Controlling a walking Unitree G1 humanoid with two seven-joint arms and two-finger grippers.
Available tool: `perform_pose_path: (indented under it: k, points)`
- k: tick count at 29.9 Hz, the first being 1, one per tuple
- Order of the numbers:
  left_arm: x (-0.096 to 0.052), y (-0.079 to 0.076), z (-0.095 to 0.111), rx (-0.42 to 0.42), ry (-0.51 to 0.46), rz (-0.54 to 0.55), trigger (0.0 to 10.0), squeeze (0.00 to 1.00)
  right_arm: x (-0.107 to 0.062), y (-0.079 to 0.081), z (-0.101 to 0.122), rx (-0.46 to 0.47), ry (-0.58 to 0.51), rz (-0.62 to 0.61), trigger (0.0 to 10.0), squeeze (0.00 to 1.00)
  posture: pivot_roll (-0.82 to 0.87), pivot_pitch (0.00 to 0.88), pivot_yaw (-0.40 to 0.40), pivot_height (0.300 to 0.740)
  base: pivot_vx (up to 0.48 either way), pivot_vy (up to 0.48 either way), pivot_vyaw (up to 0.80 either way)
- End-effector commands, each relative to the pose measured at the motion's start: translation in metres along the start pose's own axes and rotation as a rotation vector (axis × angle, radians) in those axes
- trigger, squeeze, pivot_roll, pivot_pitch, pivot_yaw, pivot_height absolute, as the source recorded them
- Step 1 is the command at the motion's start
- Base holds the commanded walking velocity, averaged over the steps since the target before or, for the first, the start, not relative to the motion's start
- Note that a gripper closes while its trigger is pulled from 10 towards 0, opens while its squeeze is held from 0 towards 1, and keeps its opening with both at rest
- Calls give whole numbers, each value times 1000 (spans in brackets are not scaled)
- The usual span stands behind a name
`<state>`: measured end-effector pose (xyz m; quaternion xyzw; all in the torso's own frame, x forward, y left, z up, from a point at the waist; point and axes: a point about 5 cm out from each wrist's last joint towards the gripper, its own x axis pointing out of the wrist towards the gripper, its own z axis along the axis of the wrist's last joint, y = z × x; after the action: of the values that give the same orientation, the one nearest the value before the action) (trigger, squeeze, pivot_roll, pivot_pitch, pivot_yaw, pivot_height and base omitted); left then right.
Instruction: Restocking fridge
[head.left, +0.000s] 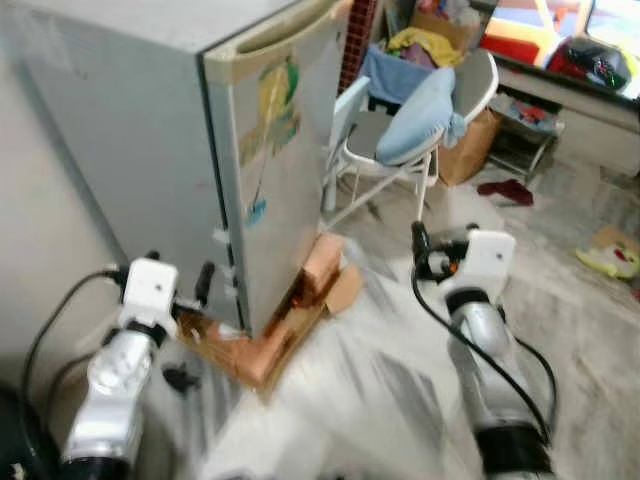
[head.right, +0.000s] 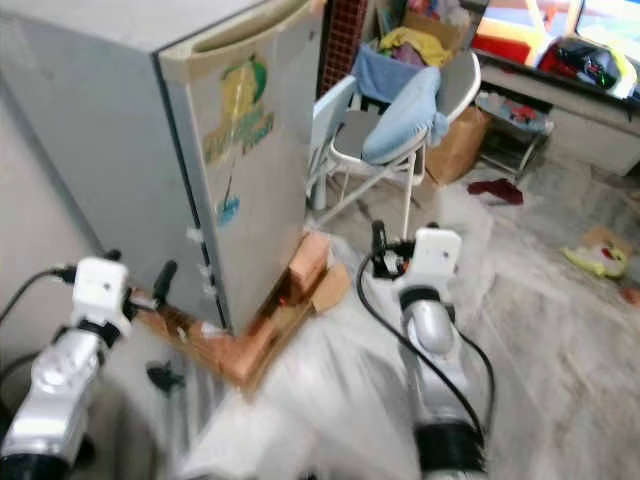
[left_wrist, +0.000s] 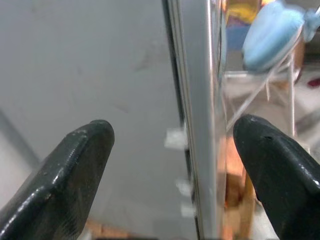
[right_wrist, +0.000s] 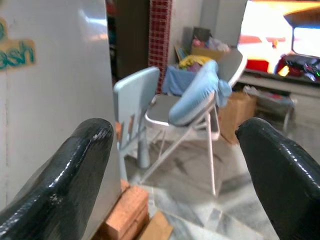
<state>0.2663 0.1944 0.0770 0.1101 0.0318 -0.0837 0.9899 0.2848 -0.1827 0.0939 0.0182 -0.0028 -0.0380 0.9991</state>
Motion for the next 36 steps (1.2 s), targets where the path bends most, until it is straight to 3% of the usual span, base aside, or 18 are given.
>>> perform_pose_path:
  k: [1, 14, 19, 29, 36]
  points:
    - [-2, 5, -3, -1, 13, 1, 10000, 0, 2, 8, 5, 9, -15, 18, 10000, 0, 25, 0, -76, 740, 472, 0, -800]
    - [1, 2, 2, -6, -14, -29, 10000, 0, 0, 9, 7, 14, -17, 11, 10000, 0, 26, 0, -70, 740, 103, 0, -144]
    - [3, 0, 5, -17, -33, -49, 10000, 0, 0, 10, 7, 14, -13, 9, 10000, 0, 25, 0, -69, 740, 121, 0, -691]
    - [8, 7, 9, -27, -41, -15, 10000, 0, -3, 11, 9, 26, -11, 4, 10000, 0, 19, 0, -66, 740, 56, 0, -785]
    - [12, 22, 10, -53, -34, 73, 10000, 0, -8, 14, 11, 31, -8, 17, 10000, 0, 7, 5, -66, 740, 0, 0, -57]
